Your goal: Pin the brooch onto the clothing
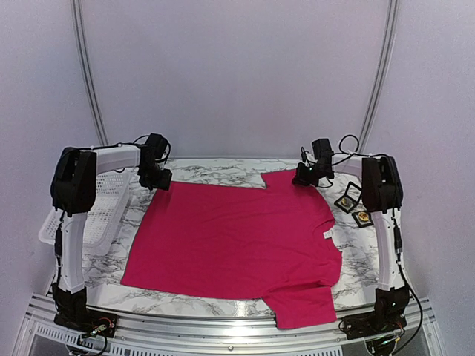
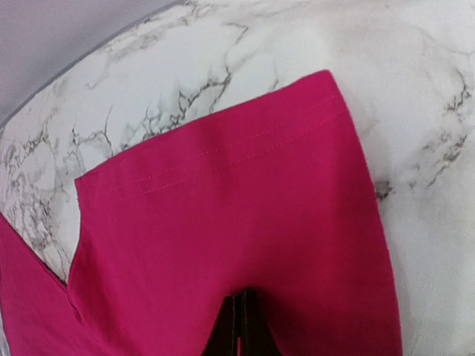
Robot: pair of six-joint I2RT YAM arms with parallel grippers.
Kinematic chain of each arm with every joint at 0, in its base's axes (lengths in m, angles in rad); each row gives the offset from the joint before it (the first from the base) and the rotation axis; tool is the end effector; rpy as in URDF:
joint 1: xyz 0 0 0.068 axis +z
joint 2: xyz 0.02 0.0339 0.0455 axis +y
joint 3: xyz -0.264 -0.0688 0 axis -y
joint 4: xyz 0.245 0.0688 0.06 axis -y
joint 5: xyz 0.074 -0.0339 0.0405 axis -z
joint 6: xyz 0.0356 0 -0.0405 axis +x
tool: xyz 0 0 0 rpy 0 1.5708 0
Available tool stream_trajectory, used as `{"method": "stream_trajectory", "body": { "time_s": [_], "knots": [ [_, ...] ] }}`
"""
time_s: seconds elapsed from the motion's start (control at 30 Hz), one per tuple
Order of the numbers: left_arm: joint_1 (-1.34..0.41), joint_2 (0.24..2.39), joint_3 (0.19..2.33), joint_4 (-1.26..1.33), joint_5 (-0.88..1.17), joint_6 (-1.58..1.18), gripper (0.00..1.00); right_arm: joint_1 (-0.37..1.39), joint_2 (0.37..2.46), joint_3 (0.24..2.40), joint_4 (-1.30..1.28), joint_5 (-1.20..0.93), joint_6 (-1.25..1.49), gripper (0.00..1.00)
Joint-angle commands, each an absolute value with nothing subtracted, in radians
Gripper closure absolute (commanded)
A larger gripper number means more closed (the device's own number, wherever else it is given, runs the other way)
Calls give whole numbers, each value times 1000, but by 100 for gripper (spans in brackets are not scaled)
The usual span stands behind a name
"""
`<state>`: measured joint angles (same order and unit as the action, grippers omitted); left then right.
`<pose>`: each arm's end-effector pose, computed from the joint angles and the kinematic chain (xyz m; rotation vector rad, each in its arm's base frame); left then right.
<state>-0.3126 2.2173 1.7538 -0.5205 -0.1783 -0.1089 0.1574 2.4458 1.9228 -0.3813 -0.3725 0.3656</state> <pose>0.4638 -0.1433 0.1776 0.1894 2.5254 0.0613 0.5225 0.0960 0.1281 0.0979 2.5120 0.6811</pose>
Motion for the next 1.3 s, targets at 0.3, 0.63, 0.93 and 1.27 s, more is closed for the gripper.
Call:
{"method": "stream_trajectory", "body": {
  "time_s": [0.3,0.63,0.93,1.27],
  "knots": [
    [-281,2368,1877,-539,-321,-137,39,136,2757,2362,-442,-390,615,100],
    [-266,2395,1962,-537,-345,-126,38,127,2798,2447,-213,-465,684,100],
    [-293,2214,1893,-461,-249,-43,37,131,2638,2433,-244,-527,628,100],
    [-384,1961,1580,-403,-180,-152,37,204,2156,1980,-605,-446,304,100]
  ]
}}
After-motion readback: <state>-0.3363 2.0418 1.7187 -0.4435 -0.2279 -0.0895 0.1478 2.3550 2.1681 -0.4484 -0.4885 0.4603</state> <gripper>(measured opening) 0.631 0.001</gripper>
